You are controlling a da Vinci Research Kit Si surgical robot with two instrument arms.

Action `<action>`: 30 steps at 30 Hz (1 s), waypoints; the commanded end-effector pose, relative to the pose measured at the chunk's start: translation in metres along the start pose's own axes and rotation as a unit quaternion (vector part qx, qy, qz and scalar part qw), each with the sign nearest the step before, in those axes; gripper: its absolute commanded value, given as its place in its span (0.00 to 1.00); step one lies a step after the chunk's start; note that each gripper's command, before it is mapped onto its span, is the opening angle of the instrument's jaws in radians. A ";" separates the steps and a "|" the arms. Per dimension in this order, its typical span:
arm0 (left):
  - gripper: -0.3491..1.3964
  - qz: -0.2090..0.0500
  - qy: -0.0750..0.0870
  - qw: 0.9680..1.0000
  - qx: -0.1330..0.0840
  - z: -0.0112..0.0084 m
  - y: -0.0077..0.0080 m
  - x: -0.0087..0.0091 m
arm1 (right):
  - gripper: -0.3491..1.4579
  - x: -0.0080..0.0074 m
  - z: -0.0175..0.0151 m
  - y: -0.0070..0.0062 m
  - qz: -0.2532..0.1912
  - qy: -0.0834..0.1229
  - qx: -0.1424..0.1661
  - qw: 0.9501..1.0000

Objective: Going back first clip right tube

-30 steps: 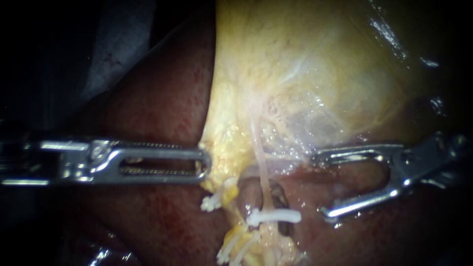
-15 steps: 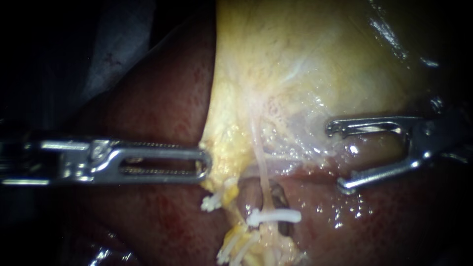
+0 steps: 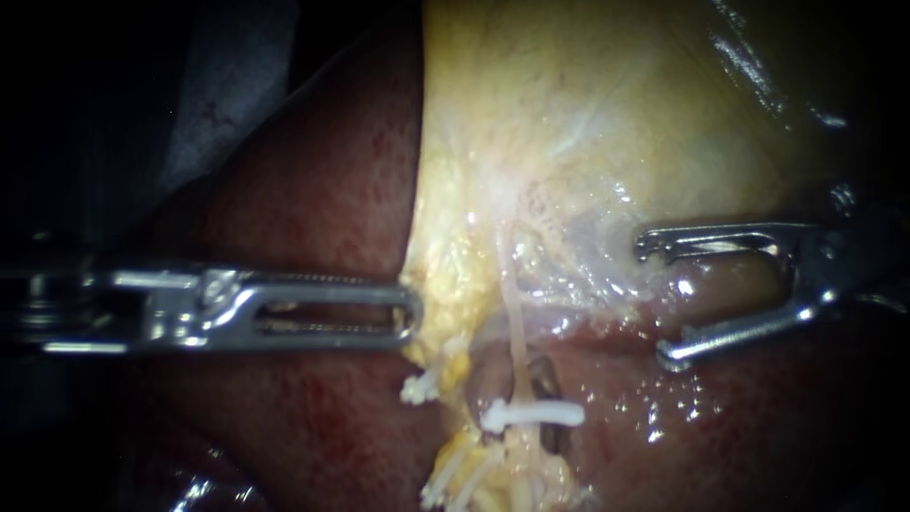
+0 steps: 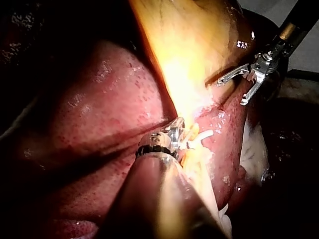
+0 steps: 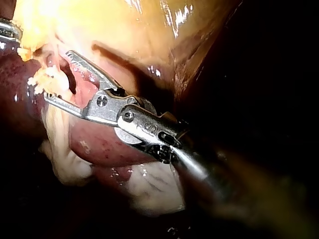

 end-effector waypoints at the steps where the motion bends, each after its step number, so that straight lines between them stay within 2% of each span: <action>1: 0.00 0.001 0.000 1.000 0.000 0.0003 -0.0001 0.0000 | 0.52 0.0000 0.0000 0.0000 0.000 0.000 0.000 1.000; 15: 0.00 0.002 0.007 1.000 0.006 0.0029 -0.0016 0.0007 | 0.52 0.0000 0.0003 0.0003 0.001 0.000 -0.002 1.000; 30: 0.00 0.003 0.009 1.000 0.006 0.0033 -0.0016 0.0009 | 0.52 0.0000 0.0003 0.0003 0.001 0.000 -0.002 1.000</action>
